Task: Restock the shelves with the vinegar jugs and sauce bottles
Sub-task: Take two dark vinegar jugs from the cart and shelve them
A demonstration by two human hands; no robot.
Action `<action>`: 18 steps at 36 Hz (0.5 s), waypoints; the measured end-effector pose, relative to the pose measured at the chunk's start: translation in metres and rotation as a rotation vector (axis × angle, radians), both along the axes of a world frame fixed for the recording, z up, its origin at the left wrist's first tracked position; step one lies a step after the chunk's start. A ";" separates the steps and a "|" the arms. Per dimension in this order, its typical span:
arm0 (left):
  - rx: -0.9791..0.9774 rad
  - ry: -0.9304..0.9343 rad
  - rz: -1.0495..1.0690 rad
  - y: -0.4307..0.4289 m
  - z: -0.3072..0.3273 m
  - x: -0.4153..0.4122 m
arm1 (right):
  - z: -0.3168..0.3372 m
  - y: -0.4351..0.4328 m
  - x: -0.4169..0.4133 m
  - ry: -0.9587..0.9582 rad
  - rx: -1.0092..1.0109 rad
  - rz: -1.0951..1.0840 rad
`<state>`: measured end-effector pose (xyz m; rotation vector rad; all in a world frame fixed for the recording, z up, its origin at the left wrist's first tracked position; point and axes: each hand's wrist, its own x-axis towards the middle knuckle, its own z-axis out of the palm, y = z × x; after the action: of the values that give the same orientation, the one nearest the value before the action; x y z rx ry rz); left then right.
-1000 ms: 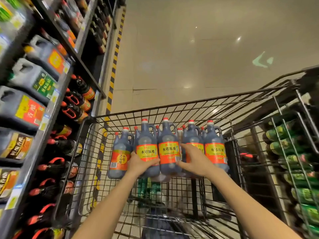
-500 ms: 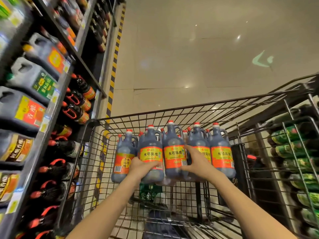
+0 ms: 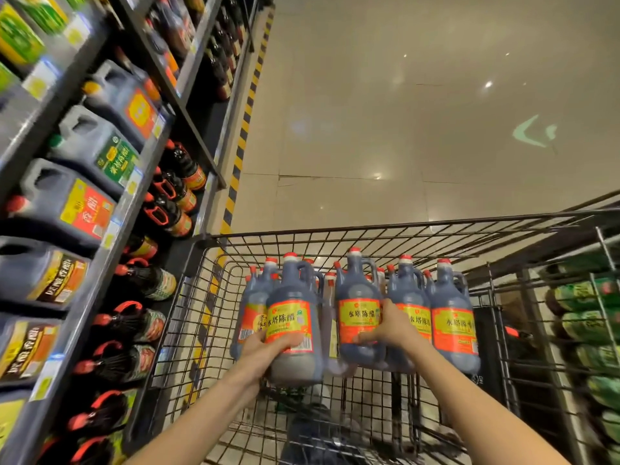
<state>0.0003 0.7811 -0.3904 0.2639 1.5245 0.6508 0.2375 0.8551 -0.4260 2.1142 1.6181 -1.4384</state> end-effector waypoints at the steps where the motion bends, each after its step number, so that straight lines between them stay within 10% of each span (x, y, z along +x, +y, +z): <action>1: 0.002 -0.014 0.008 0.000 -0.001 -0.002 | -0.001 0.000 0.000 0.002 0.012 -0.016; 18: -0.028 -0.095 0.031 0.003 0.007 -0.003 | -0.016 -0.014 -0.006 0.372 -0.159 -0.326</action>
<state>-0.0025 0.7844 -0.3834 0.1853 1.4478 0.6569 0.2318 0.8415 -0.4420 2.1898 1.2352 -2.0904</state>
